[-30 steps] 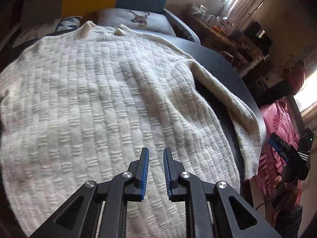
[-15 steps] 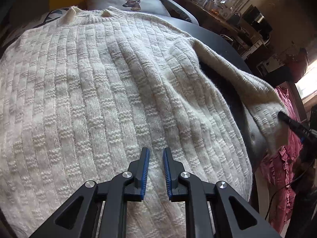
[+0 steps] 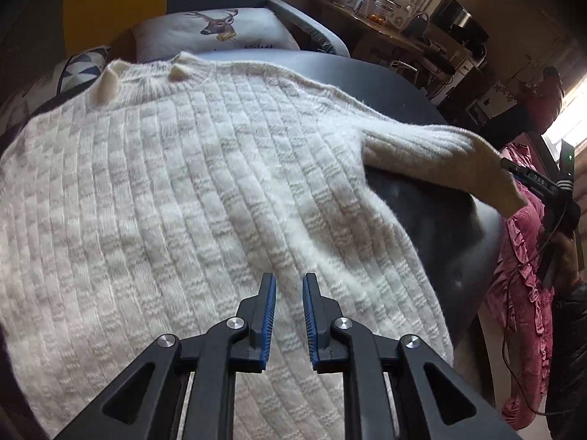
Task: Fold clothes
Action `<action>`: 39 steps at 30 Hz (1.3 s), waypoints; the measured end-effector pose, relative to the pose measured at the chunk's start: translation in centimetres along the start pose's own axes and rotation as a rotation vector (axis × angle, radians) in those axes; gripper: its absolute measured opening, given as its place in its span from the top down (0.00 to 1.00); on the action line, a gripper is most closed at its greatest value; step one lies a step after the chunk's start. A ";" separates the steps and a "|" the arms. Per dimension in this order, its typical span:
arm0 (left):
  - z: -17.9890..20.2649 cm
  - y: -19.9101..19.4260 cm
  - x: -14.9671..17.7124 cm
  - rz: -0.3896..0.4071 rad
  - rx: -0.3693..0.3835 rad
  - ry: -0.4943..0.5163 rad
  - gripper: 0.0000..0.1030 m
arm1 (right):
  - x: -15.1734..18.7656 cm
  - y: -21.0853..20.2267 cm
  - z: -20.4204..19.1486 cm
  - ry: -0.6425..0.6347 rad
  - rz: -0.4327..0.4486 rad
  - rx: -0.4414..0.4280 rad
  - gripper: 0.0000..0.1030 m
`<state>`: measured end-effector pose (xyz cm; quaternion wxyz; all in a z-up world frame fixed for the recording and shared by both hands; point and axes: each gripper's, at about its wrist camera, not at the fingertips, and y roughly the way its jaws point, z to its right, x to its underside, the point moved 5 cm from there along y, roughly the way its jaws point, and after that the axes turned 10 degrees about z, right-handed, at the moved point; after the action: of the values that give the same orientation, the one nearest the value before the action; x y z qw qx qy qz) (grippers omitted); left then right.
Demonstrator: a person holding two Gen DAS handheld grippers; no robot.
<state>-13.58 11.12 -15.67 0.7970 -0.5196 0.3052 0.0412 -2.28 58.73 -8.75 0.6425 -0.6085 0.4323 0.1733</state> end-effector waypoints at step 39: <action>6.0 20.2 -18.3 -0.029 0.074 0.090 0.95 | 4.4 10.5 -5.3 -0.197 -0.190 0.059 0.57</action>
<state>-33.50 30.10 -20.52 0.8015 -0.4957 0.3344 -0.0052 -9.50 54.54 -18.11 0.7132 -0.6075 0.3123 0.1578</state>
